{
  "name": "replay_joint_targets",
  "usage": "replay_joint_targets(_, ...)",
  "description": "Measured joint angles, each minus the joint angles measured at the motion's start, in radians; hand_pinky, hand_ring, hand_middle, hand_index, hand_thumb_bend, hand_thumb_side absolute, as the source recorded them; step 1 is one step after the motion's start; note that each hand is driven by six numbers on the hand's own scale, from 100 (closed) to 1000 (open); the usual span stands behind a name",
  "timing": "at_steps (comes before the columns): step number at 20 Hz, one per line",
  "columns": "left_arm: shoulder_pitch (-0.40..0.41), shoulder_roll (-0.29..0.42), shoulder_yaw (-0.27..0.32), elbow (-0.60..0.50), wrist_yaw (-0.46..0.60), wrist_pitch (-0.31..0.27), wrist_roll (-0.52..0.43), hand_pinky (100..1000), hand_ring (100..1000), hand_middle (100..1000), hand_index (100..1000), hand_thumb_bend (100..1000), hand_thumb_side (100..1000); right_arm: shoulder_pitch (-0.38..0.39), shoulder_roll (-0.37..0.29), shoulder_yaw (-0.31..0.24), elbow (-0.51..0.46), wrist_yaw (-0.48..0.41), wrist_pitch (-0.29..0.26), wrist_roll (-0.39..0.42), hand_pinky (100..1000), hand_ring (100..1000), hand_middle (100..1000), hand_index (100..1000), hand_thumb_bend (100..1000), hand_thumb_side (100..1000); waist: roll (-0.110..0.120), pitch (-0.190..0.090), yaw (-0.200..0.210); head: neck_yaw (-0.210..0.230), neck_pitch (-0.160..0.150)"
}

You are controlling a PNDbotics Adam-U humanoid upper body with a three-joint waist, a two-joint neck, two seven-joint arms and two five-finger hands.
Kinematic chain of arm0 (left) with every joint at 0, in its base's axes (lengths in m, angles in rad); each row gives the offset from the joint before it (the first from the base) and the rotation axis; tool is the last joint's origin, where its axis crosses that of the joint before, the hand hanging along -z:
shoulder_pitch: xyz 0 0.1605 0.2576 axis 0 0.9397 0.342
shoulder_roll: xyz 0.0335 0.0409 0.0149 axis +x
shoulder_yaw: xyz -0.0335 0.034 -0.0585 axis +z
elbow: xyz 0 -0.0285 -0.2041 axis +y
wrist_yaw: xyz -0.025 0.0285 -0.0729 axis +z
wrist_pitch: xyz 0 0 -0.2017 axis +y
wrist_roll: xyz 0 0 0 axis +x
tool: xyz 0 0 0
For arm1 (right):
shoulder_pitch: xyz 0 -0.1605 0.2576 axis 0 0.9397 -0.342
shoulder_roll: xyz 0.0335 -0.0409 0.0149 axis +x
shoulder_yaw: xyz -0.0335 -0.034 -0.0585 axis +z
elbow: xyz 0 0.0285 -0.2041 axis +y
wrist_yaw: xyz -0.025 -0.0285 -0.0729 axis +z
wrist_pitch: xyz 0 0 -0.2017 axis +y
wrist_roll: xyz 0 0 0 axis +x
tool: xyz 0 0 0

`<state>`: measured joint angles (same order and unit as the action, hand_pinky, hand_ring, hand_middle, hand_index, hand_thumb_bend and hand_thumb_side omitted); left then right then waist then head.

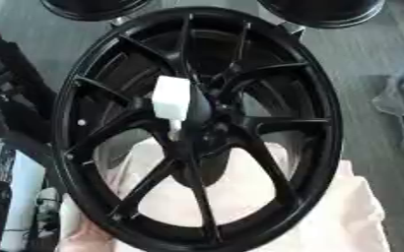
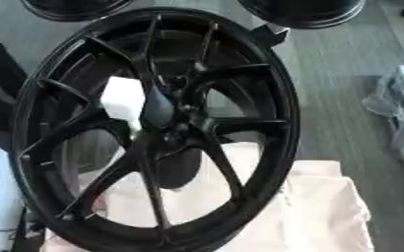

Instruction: Pull the pin out of the wheel hub.

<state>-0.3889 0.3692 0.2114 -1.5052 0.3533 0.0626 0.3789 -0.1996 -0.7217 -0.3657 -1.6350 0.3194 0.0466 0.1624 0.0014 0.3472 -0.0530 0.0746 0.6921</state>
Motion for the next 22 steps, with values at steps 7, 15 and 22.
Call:
replay_joint_targets(7, -0.002, -0.001, -0.012, 0.0, -0.002, 0.006, -0.012, 641, 740, 693, 693, 329, 740, 0.092, 0.017, -0.027, -0.095, -0.103, 0.027, -0.119, 873, 792, 754, 822, 100, 648, -0.004, -0.007, 0.019, -0.016, 0.002)
replay_joint_targets(15, -0.008, -0.011, -0.02, -0.006, -0.012, 0.003, -0.022, 640, 740, 696, 694, 324, 732, -0.017, 0.079, 0.07, -0.061, -0.247, 0.002, -0.266, 902, 791, 746, 814, 100, 687, 0.003, -0.008, 0.038, -0.024, 0.01)
replay_joint_targets(22, -0.012, -0.019, -0.027, -0.023, -0.041, -0.019, -0.03, 638, 749, 724, 705, 318, 733, -0.102, 0.144, 0.154, 0.028, -0.475, -0.108, -0.357, 893, 762, 711, 785, 100, 666, 0.011, -0.008, 0.044, -0.025, 0.01)
